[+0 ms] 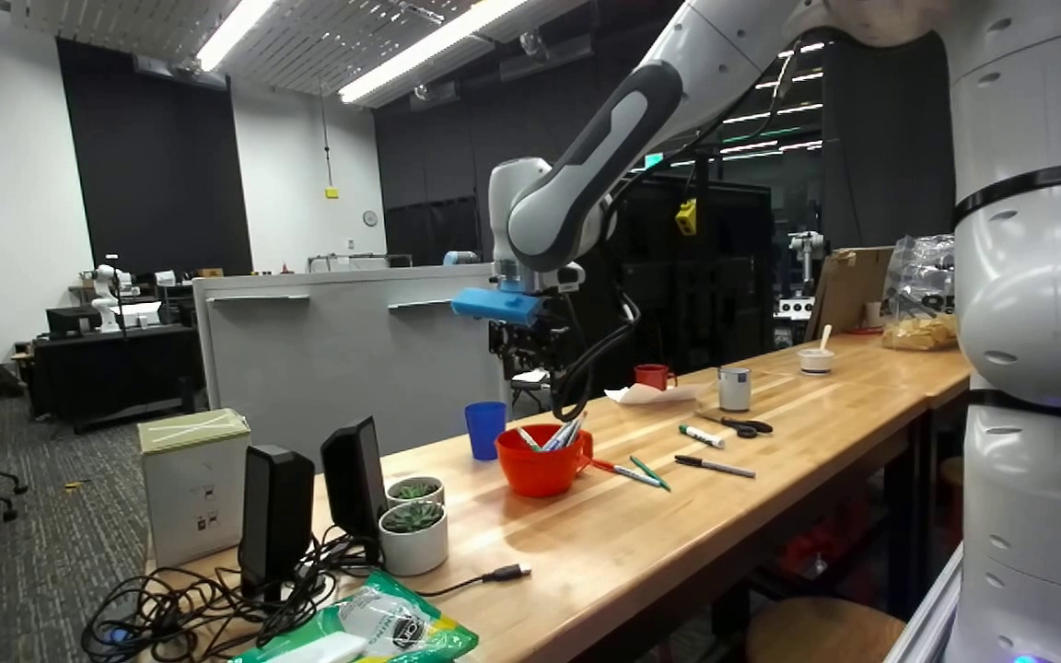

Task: Move the orange mug to the right.

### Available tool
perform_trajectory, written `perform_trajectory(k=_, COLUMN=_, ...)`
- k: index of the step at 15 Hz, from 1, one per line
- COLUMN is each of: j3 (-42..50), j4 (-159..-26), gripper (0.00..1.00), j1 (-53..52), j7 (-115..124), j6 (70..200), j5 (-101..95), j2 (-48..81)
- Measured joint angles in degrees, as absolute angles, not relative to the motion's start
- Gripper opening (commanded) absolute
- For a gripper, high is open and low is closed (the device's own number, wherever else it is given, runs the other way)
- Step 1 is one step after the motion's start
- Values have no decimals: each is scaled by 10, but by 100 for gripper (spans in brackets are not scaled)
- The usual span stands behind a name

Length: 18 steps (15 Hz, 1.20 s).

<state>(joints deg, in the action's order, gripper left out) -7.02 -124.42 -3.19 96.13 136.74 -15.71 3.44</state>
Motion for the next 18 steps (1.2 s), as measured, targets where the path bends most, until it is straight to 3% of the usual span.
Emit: perform_trajectory(k=18, j3=-58, j4=-1247, gripper=100, j1=-32, j7=961, j6=1338, j5=-113, j2=59)
